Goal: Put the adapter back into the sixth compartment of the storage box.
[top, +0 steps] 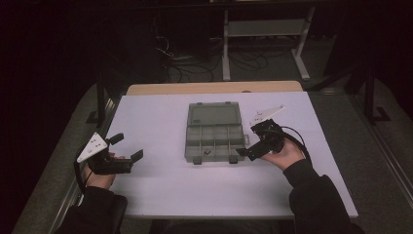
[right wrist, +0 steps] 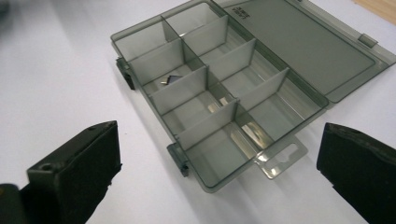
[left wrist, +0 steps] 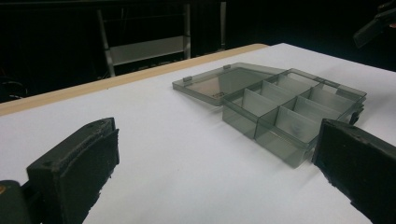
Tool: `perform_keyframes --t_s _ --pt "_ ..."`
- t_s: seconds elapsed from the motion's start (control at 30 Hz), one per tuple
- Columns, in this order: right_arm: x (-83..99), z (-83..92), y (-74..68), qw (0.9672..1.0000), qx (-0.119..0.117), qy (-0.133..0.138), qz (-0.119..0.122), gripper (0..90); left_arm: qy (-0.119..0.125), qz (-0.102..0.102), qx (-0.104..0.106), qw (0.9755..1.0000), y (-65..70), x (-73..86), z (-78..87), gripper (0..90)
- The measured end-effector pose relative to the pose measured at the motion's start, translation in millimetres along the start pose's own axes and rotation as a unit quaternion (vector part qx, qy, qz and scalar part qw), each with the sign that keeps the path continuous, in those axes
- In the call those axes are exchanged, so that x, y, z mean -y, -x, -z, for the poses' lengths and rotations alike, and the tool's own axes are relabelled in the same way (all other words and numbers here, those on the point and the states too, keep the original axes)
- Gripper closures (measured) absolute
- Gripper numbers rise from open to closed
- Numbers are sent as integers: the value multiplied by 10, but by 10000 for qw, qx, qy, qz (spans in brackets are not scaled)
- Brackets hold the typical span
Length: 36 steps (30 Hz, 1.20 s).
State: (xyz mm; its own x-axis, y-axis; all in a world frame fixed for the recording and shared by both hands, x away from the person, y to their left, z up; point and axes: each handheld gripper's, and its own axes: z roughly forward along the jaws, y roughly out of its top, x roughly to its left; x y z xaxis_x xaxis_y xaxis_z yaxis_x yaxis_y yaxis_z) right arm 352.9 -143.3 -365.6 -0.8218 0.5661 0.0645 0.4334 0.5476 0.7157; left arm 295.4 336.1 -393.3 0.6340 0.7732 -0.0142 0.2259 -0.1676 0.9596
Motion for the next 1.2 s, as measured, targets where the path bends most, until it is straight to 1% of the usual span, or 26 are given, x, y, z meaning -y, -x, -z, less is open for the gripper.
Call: perform_keyframes --t_s 0.1,0.17,0.43,0.47,0.67,0.8,1.2 --pt "26 0 -46 10000 -19 20 31 0 3 -3 10 10000 0 -1 1 0" --pt "49 -7 -70 10000 -19 -25 26 0 1 -7 16 10000 2 -2 3 0" --pt "152 10 -80 10000 -13 -33 -25 0 1 -26 27 10000 5 -5 1 0" --pt "165 17 -83 10000 18 -37 -38 0 3 -25 29 10000 6 -5 2 0" --pt "260 51 -79 9999 93 93 -89 0 4 -39 29 10000 9 -6 0 0" --pt "296 84 -75 9997 87 181 -129 0 2 -49 35 10000 9 -7 0 0" --pt "426 149 -52 9993 192 245 -220 0 -15 -74 47 10000 11 -8 -3 0"
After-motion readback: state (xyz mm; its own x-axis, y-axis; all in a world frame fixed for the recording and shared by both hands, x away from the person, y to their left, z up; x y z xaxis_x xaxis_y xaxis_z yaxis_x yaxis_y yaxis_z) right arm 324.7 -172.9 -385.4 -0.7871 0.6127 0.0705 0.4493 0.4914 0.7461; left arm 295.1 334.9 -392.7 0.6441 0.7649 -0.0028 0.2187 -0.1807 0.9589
